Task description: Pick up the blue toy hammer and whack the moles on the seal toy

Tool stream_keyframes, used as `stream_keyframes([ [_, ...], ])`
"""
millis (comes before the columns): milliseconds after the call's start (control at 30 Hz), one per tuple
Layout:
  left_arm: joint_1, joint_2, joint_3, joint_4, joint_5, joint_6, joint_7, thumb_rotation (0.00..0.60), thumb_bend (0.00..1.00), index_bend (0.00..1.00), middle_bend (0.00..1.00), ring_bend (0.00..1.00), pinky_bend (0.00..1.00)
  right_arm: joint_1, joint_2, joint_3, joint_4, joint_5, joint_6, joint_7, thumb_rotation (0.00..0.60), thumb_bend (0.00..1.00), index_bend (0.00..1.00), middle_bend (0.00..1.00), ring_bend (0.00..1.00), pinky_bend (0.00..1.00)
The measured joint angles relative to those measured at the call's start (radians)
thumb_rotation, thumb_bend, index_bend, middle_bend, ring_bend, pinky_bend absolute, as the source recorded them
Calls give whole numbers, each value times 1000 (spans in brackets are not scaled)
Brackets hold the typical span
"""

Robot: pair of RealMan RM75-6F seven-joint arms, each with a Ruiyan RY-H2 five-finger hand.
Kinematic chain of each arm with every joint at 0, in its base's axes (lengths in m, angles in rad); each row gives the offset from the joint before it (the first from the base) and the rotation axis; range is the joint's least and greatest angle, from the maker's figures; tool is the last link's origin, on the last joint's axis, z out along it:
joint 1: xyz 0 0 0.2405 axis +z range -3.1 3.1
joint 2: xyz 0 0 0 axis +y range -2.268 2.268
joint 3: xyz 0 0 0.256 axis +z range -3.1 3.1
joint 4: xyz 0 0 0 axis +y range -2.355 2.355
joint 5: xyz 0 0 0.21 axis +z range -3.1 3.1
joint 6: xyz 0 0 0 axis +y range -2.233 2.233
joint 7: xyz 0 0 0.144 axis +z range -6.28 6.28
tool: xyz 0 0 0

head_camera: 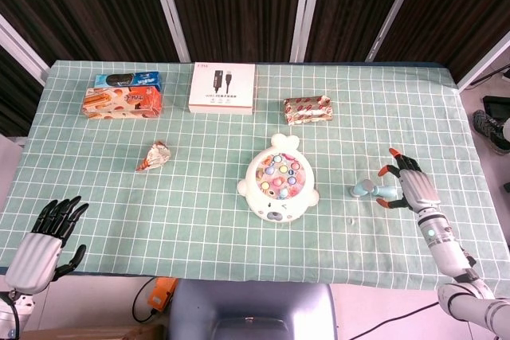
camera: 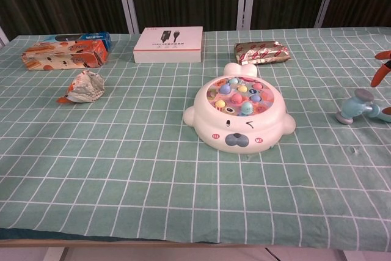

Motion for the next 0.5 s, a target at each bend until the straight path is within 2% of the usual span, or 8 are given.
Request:
stream_keyframes([
  [167,1,2,-2,0,-3,3,-6,600,409,0,0,0,21,12,-21,-2,13,6,-6,-26,600,401,583,0,0,0],
  [500,2,5,0,4,1,8,-18,600,409,0,0,0,21,28,-63,0,72,38,-36,-40,600,428,605,0,0,0],
])
